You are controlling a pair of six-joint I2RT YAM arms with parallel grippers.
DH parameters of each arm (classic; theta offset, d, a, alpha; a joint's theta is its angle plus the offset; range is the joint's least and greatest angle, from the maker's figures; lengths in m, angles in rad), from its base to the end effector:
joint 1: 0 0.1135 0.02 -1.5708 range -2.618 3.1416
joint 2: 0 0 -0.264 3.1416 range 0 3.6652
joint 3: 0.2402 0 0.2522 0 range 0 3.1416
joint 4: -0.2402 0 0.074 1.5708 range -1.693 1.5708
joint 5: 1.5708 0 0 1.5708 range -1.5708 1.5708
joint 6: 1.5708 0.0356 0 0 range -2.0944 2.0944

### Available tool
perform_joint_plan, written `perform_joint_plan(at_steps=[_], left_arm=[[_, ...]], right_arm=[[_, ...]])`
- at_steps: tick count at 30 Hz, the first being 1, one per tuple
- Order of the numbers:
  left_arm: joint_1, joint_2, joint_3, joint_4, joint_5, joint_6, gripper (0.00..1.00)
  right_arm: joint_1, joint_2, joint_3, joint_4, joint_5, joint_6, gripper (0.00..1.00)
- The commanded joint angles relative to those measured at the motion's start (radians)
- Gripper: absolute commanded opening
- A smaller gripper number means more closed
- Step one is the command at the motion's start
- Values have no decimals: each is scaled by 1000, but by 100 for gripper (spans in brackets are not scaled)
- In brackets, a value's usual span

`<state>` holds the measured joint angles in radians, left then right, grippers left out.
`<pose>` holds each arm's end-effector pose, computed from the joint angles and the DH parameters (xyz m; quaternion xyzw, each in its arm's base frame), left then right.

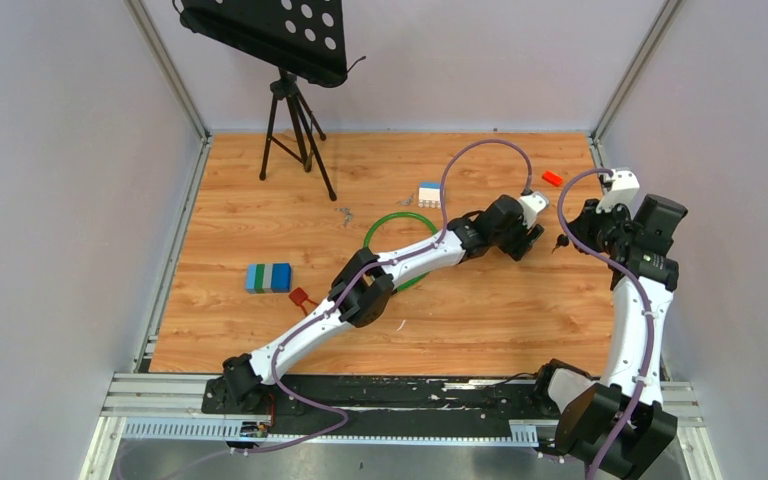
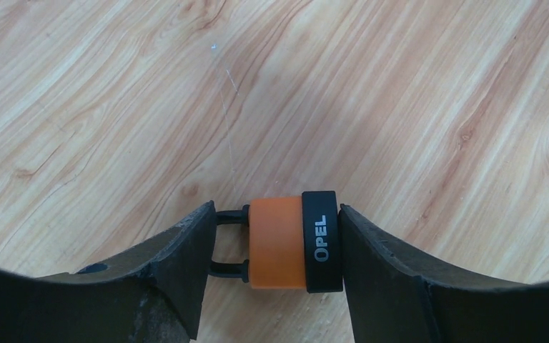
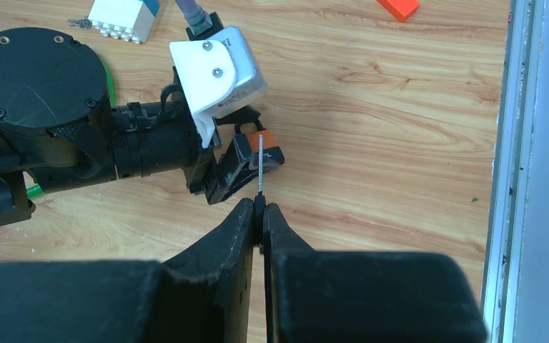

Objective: Unlock with the key
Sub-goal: Move the lock to the center of the board.

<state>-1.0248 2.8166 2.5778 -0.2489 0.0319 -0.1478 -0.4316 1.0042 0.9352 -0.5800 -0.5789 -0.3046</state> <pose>0.3206 -0.5298 0.1468 0.3712 0.7722 -0.2966 0.4218 0.1984 -0.0700 0.3165 -0.0722 0.8647 0.0851 0.4897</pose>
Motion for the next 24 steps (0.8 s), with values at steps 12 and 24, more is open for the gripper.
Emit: perform_joint_plan(at_steps=[12, 24], left_arm=[[-18, -137, -162, -110, -21, 87, 55], [-16, -511, -740, -74, -13, 65, 42]], right_arm=[[-14, -11, 1, 25, -54, -18, 0], [-13, 8, 4, 13, -104, -32, 0]])
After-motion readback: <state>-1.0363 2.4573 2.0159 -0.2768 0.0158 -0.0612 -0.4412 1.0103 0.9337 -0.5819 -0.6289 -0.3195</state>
